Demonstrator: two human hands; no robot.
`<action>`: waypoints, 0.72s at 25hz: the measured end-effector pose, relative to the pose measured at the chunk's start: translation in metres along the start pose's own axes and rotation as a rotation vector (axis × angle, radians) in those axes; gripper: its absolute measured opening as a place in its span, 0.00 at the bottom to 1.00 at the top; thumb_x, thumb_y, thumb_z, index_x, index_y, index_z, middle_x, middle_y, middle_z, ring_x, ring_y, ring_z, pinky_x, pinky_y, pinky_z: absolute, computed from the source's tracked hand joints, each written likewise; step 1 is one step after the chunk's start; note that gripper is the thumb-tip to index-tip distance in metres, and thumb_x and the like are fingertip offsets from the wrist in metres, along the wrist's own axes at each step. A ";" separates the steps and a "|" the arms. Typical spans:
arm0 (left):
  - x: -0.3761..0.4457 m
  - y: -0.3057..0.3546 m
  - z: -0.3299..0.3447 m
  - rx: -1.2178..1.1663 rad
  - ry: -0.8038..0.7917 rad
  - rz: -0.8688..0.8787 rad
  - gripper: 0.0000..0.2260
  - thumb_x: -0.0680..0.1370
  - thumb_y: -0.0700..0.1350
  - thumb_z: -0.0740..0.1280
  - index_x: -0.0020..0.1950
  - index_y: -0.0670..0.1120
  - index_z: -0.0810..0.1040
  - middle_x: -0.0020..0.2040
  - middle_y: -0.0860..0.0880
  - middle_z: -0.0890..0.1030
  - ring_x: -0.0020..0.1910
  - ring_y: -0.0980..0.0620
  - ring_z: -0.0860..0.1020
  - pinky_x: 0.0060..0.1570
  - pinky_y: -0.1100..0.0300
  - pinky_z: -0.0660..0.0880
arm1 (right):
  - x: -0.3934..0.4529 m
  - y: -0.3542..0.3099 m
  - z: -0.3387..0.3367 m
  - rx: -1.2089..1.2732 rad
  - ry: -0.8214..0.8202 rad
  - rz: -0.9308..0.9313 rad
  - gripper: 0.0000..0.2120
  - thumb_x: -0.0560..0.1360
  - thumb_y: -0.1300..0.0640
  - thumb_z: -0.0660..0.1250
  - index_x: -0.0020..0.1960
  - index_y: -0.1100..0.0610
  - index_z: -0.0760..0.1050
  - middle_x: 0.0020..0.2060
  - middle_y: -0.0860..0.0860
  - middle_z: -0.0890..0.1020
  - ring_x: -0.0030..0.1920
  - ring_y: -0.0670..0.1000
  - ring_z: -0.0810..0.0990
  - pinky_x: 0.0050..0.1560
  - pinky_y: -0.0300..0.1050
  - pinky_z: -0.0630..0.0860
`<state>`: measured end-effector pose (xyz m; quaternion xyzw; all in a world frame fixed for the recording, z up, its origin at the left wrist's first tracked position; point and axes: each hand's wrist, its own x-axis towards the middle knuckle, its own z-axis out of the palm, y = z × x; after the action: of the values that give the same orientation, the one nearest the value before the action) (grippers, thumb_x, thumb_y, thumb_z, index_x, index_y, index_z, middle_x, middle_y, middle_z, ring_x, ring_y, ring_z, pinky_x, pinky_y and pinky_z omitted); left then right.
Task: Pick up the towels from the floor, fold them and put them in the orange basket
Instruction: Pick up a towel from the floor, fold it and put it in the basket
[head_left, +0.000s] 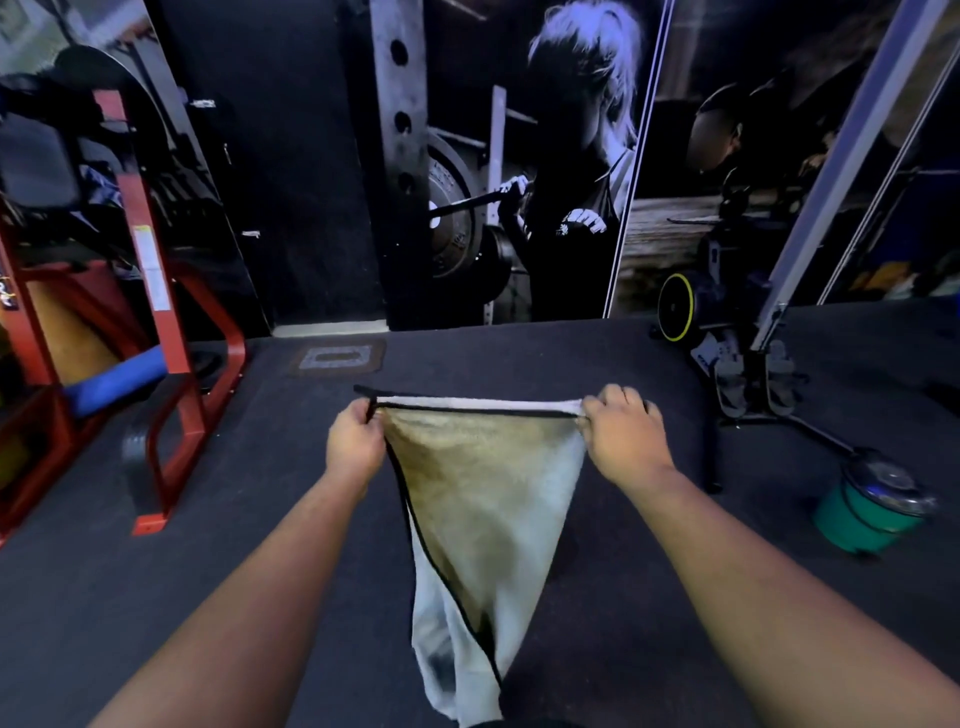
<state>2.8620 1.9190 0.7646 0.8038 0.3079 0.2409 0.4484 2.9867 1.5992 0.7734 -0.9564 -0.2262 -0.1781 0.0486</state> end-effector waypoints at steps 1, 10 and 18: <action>0.003 0.006 0.001 -0.069 0.031 -0.027 0.07 0.83 0.41 0.62 0.50 0.45 0.79 0.45 0.47 0.82 0.48 0.44 0.81 0.43 0.56 0.71 | 0.003 -0.001 -0.008 0.037 0.082 -0.020 0.13 0.79 0.49 0.59 0.56 0.53 0.78 0.52 0.52 0.77 0.56 0.57 0.76 0.56 0.58 0.75; 0.024 0.030 -0.004 0.055 0.109 -0.034 0.09 0.83 0.46 0.60 0.50 0.44 0.76 0.47 0.45 0.80 0.45 0.44 0.77 0.42 0.54 0.69 | 0.014 -0.002 -0.041 0.957 0.181 -0.073 0.04 0.82 0.57 0.66 0.55 0.53 0.78 0.47 0.42 0.83 0.48 0.43 0.81 0.51 0.39 0.76; 0.017 0.040 0.006 -0.484 -0.145 -0.147 0.09 0.84 0.42 0.60 0.51 0.47 0.80 0.46 0.50 0.82 0.47 0.48 0.78 0.48 0.52 0.74 | 0.029 0.025 -0.049 0.371 -0.280 -0.051 0.25 0.78 0.32 0.61 0.41 0.54 0.72 0.44 0.49 0.75 0.49 0.51 0.74 0.46 0.52 0.74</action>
<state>2.8887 1.9114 0.7982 0.6638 0.2660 0.2160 0.6647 3.0066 1.5806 0.8293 -0.9404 -0.2838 -0.0001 0.1873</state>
